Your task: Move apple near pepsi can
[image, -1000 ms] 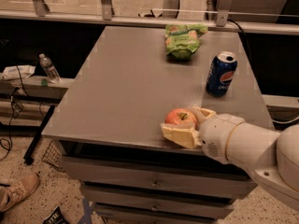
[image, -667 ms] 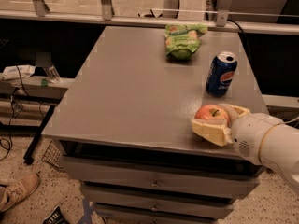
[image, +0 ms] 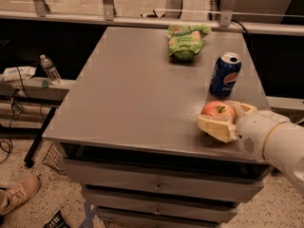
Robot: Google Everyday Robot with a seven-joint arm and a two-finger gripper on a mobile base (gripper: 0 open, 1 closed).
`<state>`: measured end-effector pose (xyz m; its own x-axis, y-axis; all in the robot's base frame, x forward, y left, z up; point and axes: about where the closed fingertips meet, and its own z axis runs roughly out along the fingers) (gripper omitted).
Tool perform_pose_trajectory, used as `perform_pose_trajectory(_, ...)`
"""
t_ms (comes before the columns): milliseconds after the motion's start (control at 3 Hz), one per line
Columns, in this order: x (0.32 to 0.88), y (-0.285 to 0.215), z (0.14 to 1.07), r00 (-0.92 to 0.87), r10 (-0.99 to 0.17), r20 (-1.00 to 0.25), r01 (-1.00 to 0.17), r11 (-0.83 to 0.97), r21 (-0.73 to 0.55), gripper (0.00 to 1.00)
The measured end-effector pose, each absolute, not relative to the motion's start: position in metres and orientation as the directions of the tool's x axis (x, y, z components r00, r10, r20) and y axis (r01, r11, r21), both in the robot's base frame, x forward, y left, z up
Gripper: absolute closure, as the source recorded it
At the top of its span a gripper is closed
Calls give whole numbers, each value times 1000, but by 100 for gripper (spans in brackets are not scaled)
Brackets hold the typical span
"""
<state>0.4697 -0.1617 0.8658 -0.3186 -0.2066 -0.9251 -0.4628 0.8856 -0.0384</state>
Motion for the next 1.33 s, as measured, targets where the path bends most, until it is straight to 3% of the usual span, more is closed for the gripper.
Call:
perform_pose_trajectory(667,516,-188,887,-269,-236,-934,-372,920,-126,100)
perform_pose_trajectory(1333,536,-219,853,-341,-274,-899,-304,937,-170,100)
